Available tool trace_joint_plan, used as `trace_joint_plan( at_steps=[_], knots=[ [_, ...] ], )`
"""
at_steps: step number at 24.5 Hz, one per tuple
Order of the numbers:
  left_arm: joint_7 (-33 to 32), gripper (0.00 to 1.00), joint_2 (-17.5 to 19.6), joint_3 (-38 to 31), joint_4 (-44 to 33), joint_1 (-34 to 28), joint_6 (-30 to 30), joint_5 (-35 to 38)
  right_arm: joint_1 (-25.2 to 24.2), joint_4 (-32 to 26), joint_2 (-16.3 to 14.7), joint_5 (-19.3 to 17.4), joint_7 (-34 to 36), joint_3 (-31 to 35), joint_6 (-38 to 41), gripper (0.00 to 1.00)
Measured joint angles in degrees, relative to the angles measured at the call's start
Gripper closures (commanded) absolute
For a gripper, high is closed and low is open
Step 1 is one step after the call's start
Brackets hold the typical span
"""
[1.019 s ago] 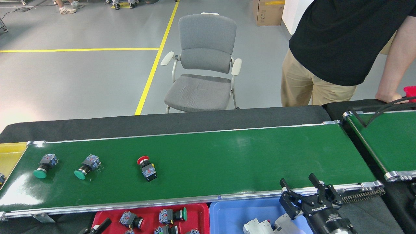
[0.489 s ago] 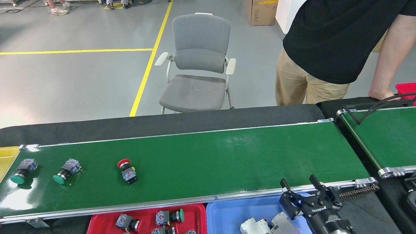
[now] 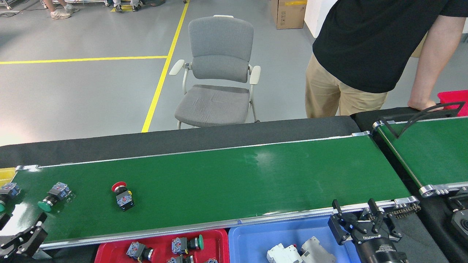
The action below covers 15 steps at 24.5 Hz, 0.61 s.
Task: Pick switch part from conveyor to tray
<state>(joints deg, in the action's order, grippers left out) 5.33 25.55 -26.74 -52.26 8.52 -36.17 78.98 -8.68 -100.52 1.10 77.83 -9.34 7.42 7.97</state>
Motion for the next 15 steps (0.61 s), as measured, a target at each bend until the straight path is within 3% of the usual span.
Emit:
trace_joint_plan(
  at_steps=[3, 8, 11, 13, 15],
  knots=[
    [1.7, 0.0, 1.5, 5.3, 5.9, 3.3, 2.9, 0.0, 0.0, 0.0, 0.0, 0.0, 0.1, -0.1, -0.1, 0.03],
    [7.6, 0.0, 3.7, 16.2, 19.3, 11.4, 12.8, 0.0, 0.0, 0.0, 0.0, 0.0, 0.1, -0.3, -0.3, 0.02],
    [10.4, 0.03, 4.5, 18.3, 27.4, 15.9, 15.5, 0.0, 0.1, 0.0, -0.2, 0.0, 0.1, -1.8, -0.1, 0.02],
    [11.2, 0.16, 5.0, 18.4, 29.2, 16.4, 16.6, -0.1, 0.2, 0.1, -0.2, 0.0, 0.1, -2.7, 0.0, 0.02],
    [11.8, 0.5, 5.1, 18.4, 29.6, 16.4, 17.4, -0.2, 0.2, 0.2, -0.6, 0.0, 0.1, -3.0, 0.1, 0.02]
  ],
)
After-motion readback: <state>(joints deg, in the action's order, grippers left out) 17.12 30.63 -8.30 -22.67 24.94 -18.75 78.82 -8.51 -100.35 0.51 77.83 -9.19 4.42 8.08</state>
